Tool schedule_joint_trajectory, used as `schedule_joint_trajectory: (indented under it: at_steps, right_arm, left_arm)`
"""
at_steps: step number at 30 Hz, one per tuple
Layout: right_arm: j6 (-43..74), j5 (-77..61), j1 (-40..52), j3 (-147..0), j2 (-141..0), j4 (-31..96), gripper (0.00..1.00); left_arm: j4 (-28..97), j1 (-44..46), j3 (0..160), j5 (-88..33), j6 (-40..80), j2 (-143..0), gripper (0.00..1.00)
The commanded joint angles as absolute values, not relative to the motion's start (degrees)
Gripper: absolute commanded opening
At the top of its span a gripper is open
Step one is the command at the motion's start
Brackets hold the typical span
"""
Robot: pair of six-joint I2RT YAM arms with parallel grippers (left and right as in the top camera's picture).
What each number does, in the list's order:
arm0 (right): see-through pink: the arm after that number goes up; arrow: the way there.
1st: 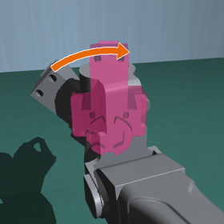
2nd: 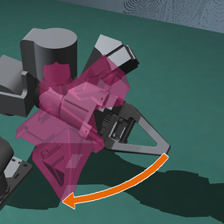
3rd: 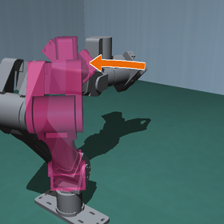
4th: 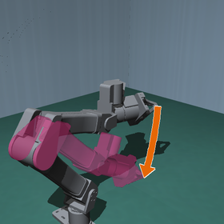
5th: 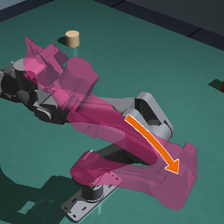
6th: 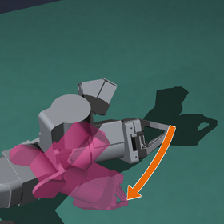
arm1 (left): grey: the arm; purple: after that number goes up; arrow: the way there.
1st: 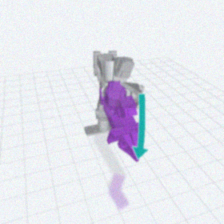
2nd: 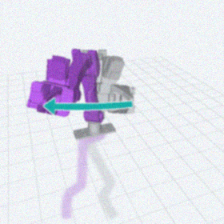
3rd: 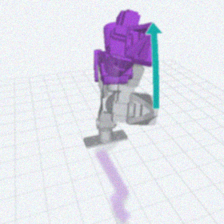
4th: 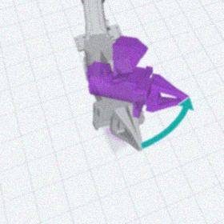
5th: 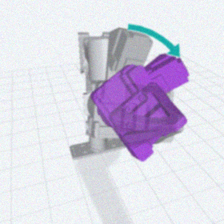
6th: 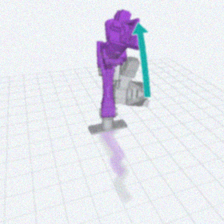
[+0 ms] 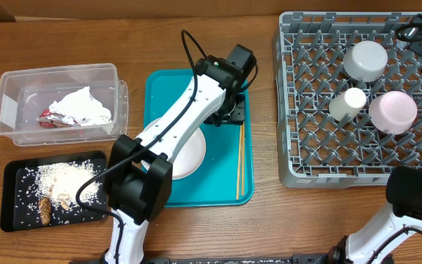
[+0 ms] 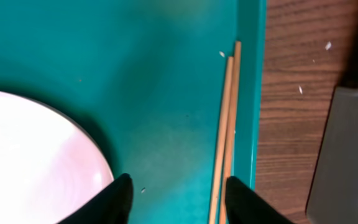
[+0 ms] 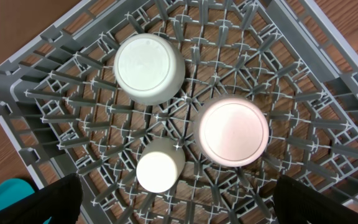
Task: Sort waste into correct bins and load items into the dishwasher
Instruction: 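Lower the white plate onto the teal tray and open the left gripper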
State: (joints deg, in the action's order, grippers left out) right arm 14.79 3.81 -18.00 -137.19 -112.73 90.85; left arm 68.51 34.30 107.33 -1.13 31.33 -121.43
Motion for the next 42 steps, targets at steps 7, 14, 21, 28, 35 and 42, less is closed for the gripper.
schedule_joint_trajectory:
  at_steps: [7,14,21,28,35,42]
  right_arm:
    - [15.03,3.75,-18.06,-137.25,-112.73,90.54,1.0]
    - [15.03,3.75,-18.06,-137.25,-112.73,90.56,1.0]
    - [15.03,3.75,-18.06,-137.27,-112.73,90.56,1.0]
    - [15.03,3.75,-18.06,-137.27,-112.73,90.56,1.0]
    - [15.03,3.75,-18.06,-137.25,-112.73,90.56,1.0]
    - [15.03,3.75,-18.06,-137.25,-112.73,90.56,1.0]
  left_arm:
    - [73.56,35.46,105.86,12.25,35.64,-122.5,0.06]
    - [78.19,31.38,104.95,11.97,36.23,-122.52,0.04]
    - [74.35,31.18,98.37,7.66,36.25,-122.52,0.04]
    - [66.83,31.16,91.05,3.14,37.76,-122.52,0.04]
    - [61.19,31.16,89.17,3.55,37.71,-122.52,0.04]
    - [53.98,31.09,89.17,6.5,37.26,-122.52,0.04]
